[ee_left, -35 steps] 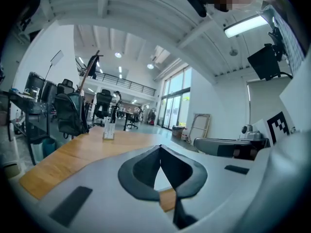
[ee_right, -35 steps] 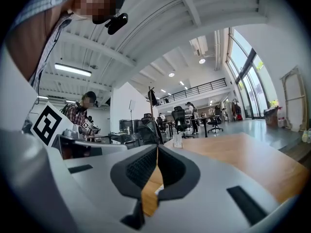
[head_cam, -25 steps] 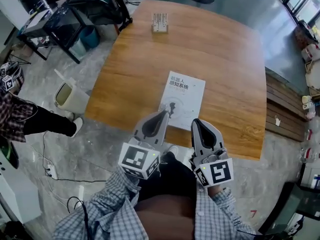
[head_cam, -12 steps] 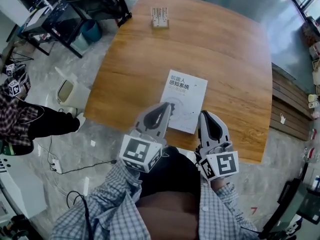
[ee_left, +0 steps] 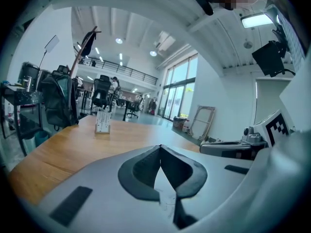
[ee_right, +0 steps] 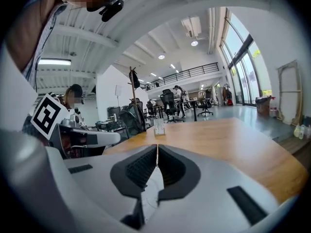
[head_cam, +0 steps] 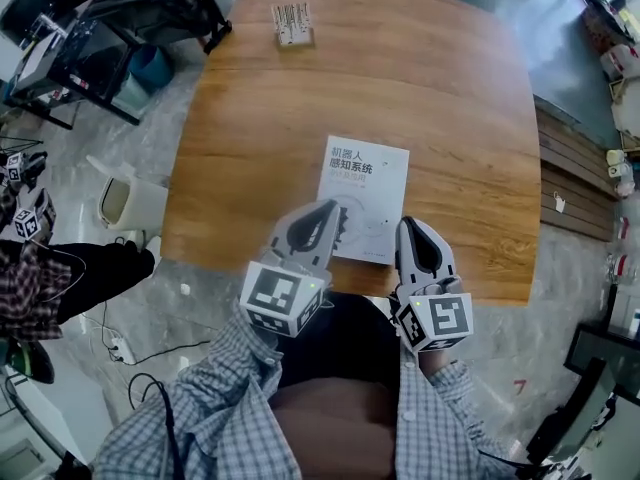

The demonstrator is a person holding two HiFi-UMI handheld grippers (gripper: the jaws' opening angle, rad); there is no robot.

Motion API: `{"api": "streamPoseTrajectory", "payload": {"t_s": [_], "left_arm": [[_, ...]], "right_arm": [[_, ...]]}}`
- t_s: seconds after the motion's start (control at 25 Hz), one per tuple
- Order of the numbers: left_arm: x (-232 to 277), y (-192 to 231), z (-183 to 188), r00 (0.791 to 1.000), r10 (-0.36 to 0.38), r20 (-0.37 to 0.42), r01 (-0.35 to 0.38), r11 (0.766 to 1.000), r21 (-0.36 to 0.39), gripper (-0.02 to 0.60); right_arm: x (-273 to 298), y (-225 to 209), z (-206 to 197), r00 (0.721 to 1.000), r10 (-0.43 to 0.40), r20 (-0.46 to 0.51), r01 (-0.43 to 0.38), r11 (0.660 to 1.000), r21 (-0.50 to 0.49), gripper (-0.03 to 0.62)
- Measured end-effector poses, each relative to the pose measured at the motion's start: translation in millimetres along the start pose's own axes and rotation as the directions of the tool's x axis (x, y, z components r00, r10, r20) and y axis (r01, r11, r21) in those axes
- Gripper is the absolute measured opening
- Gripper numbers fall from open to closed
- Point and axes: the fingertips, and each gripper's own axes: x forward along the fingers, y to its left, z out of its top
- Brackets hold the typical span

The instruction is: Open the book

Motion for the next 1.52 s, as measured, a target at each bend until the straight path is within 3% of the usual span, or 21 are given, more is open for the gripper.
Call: {"api": "streamPoseTrajectory", "payload": {"t_s": [0.56, 0.88, 0.96, 1.16, 1.52], "left_arm": [[5, 18, -43, 0.996, -0.012, -0.093, 0.007, 0.999, -0.054, 0.008], [8, 24, -70, 0.987, 0.003, -0.161, -0.013, 0.998, -0.060, 0.008], [9, 25, -74, 0.985, 0.003, -0.172, -0.012, 0.998, -0.056, 0.008], [9, 24, -81, 0.981, -0.005, -0.193, -0.005, 0.998, -0.056, 0.008], [7, 30, -87, 0.975, 0.006, -0.220, -0.019, 0.998, -0.055, 0.008]], "right_arm": [[16, -20, -63, 0.974, -0.090, -0.207, 0.097, 0.995, 0.024, 0.020], [17, -37, -106, 0.928, -0.145, -0.343, 0.151, 0.988, -0.010, 0.032], [18, -39, -119, 0.912, -0.136, -0.387, 0.153, 0.988, 0.014, 0.095], [15, -44, -150, 0.863, -0.115, -0.492, 0.172, 0.982, 0.073, 0.126], [19, -41, -178, 0.796, -0.055, -0.602, 0.202, 0.963, 0.179, 0.127]]}}
